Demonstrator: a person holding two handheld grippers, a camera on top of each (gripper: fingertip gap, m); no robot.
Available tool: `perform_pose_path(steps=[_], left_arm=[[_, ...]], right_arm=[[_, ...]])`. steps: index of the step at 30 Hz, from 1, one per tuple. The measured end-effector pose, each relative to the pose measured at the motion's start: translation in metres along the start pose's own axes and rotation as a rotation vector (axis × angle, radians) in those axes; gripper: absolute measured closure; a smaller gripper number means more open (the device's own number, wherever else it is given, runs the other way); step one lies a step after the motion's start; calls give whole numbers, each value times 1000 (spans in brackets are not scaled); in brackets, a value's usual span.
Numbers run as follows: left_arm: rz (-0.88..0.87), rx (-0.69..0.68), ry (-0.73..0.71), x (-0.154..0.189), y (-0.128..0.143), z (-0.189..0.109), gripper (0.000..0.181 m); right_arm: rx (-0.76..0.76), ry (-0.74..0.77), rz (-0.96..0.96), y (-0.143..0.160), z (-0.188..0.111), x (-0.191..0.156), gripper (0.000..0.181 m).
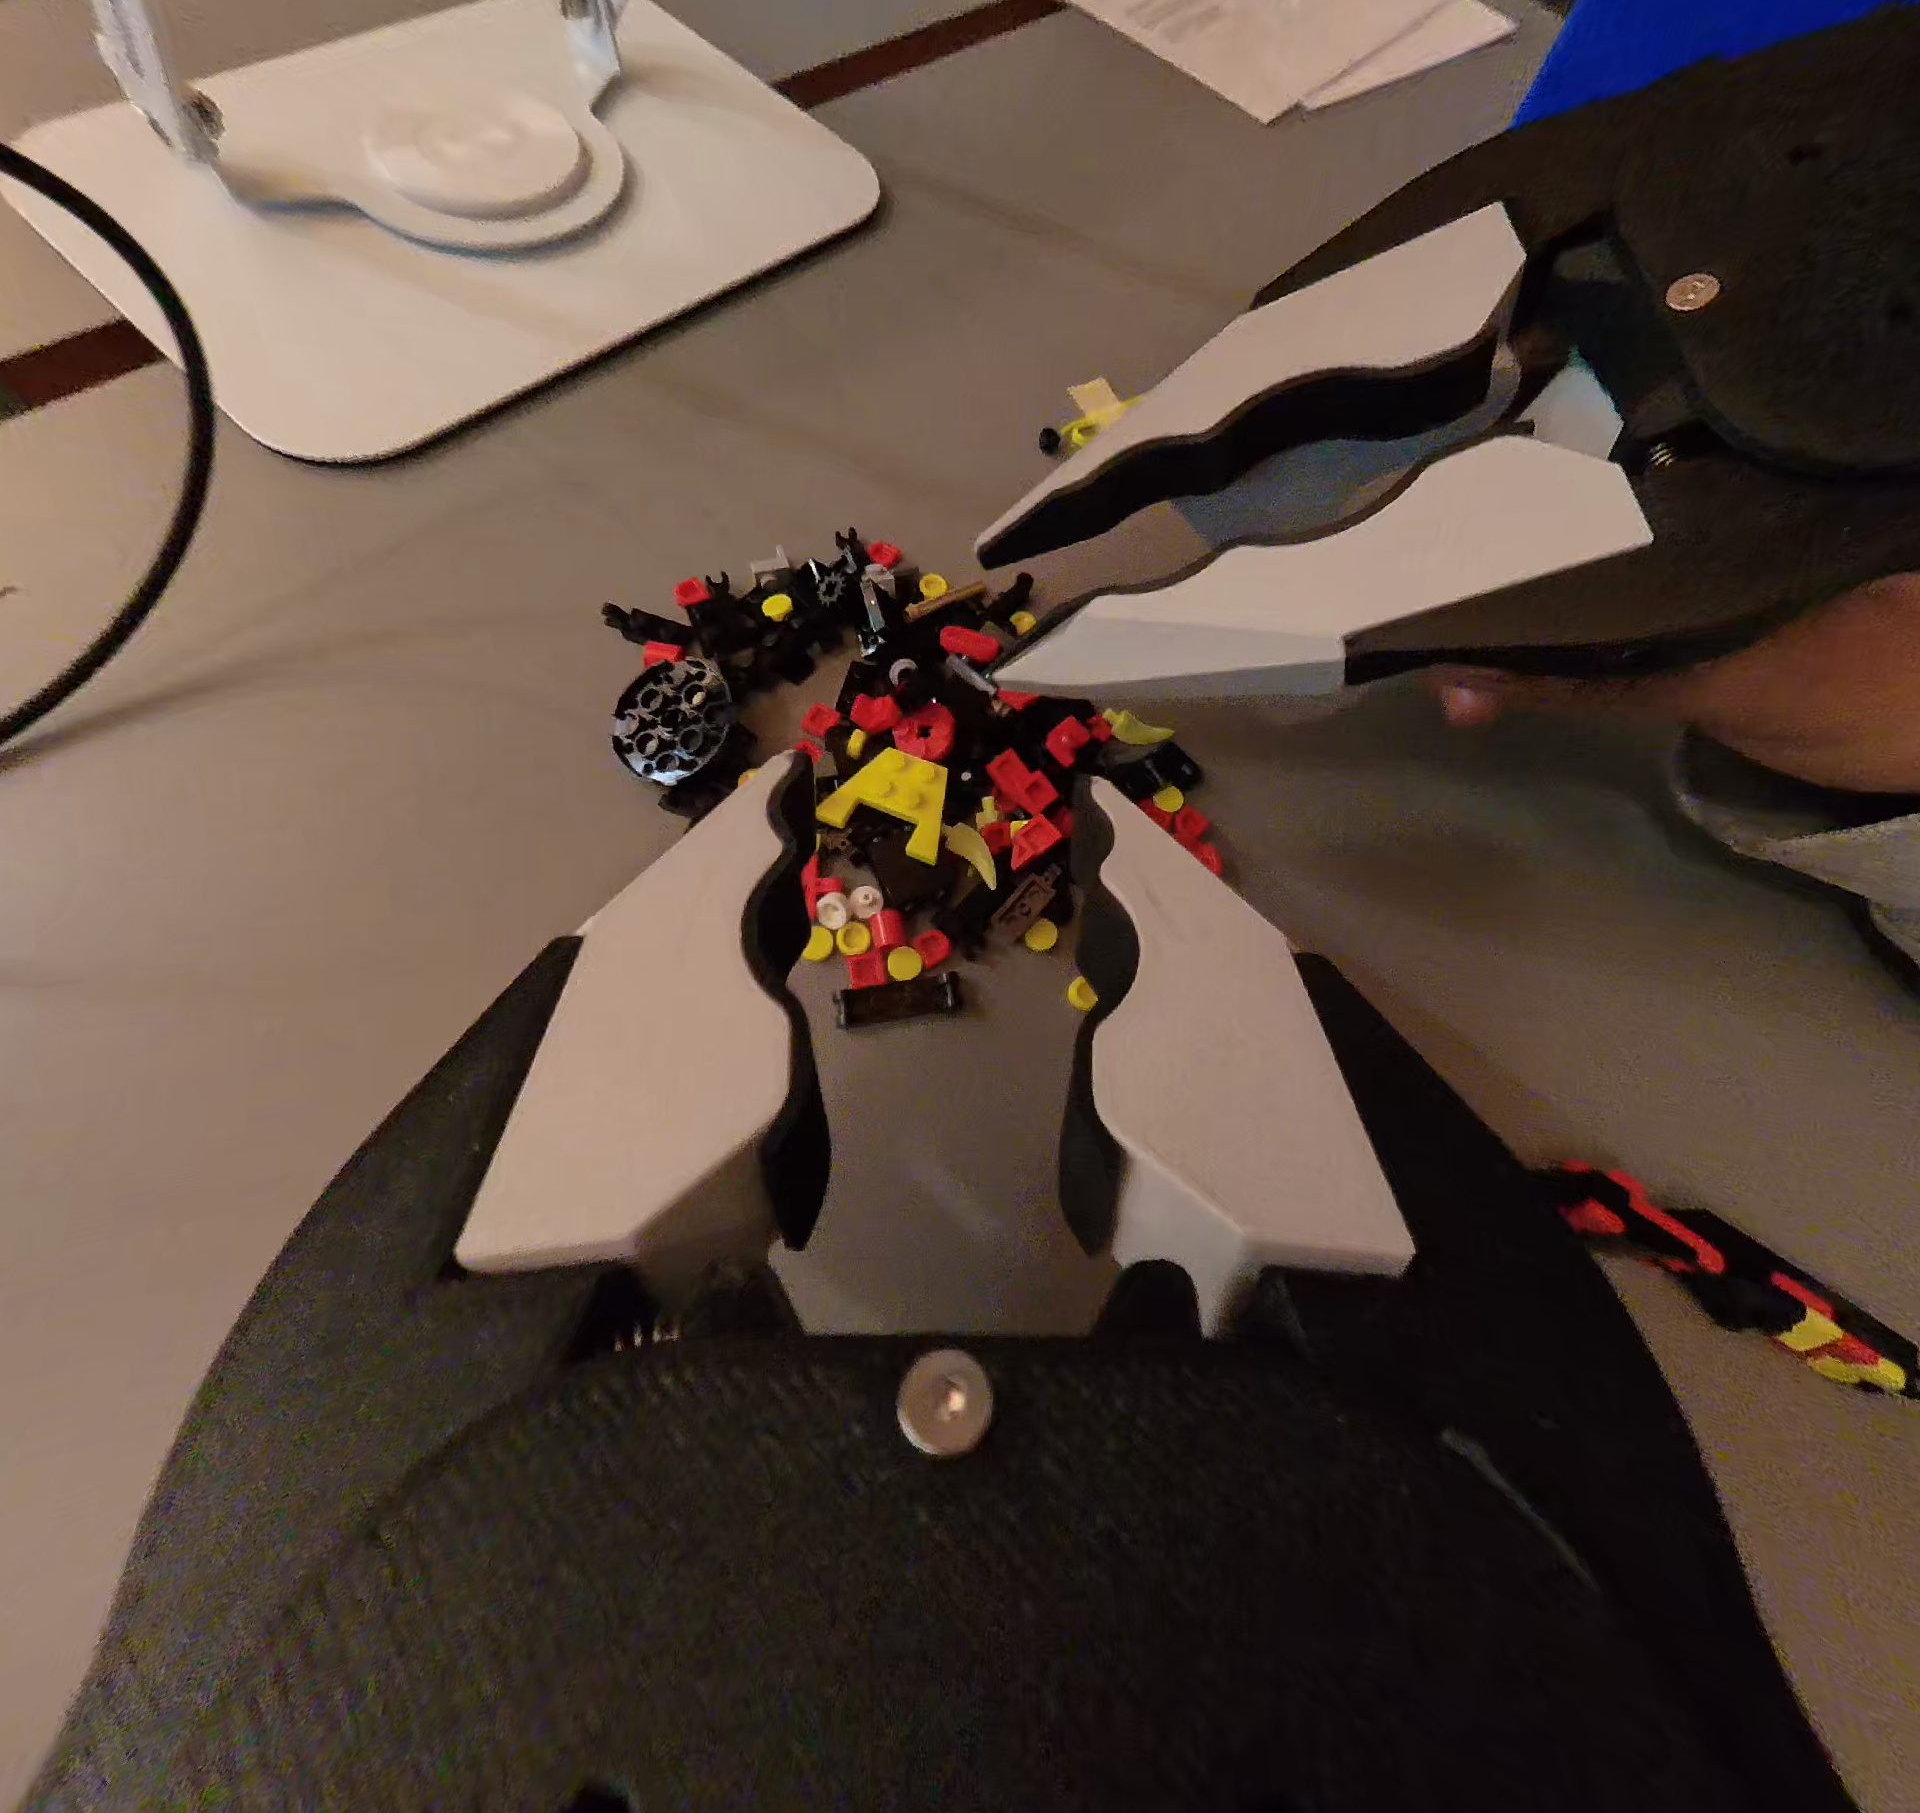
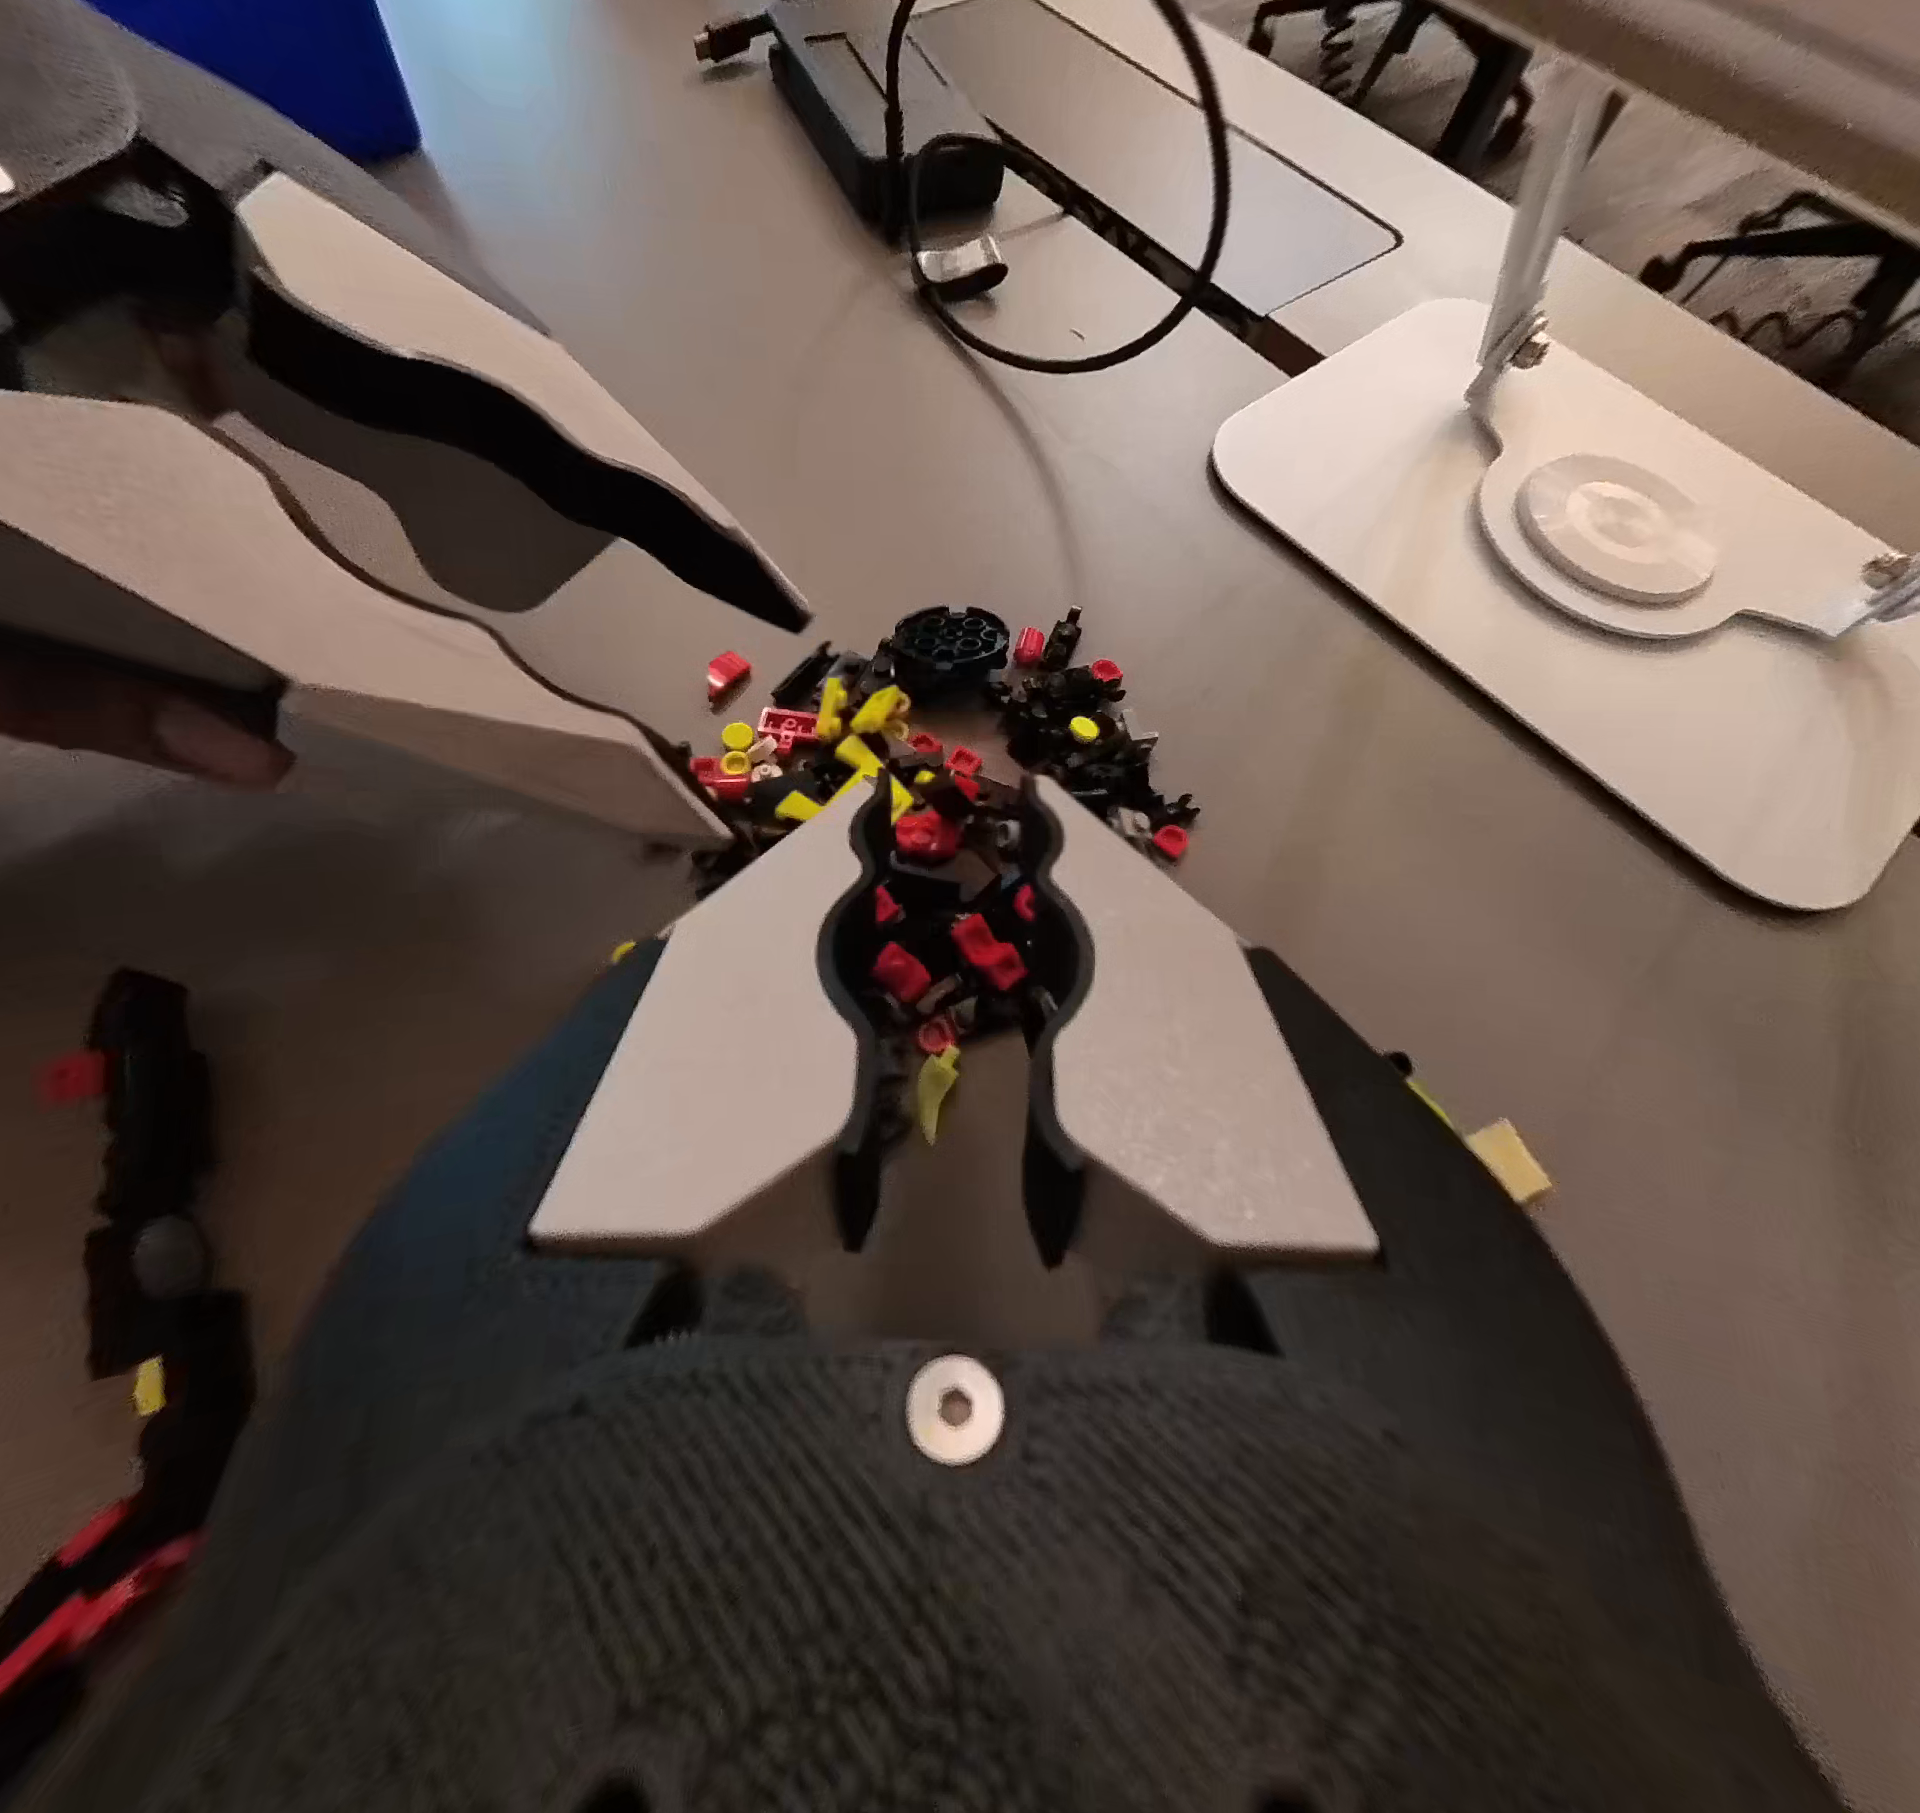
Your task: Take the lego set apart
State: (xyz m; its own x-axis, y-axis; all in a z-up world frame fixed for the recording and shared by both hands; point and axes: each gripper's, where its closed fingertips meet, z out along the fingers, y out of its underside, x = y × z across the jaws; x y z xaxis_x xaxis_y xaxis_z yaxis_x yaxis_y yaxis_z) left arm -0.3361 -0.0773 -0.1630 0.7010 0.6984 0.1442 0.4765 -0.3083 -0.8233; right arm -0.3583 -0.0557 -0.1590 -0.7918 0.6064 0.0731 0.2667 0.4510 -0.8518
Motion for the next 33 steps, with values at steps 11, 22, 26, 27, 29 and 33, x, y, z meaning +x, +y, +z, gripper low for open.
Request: perform_pose_path(steps=[11, 22, 26, 27, 29, 33], left_arm=[[-77, 164, 116, 36, 33, -90, 136], [-101, 52, 213, 82, 79, -83, 129], [-131, 55, 217, 80, 79, -83, 117], [-142, 45, 219, 79, 80, -82, 114], [-158, 29, 236, 80, 81, -81, 111], [-182, 5, 219, 76, 84, -77, 114]], right_arm=[[217, 31, 123, 14, -107, -41, 134], [369, 26, -281, 27, -126, -124, 127], [287, -5, -280, 37, -117, -129, 126], [267, -5, -290, 40, -115, -130, 126], [213, -14, -313, 47, -110, -134, 125], [106, -34, -349, 61, -99, -141, 135]])
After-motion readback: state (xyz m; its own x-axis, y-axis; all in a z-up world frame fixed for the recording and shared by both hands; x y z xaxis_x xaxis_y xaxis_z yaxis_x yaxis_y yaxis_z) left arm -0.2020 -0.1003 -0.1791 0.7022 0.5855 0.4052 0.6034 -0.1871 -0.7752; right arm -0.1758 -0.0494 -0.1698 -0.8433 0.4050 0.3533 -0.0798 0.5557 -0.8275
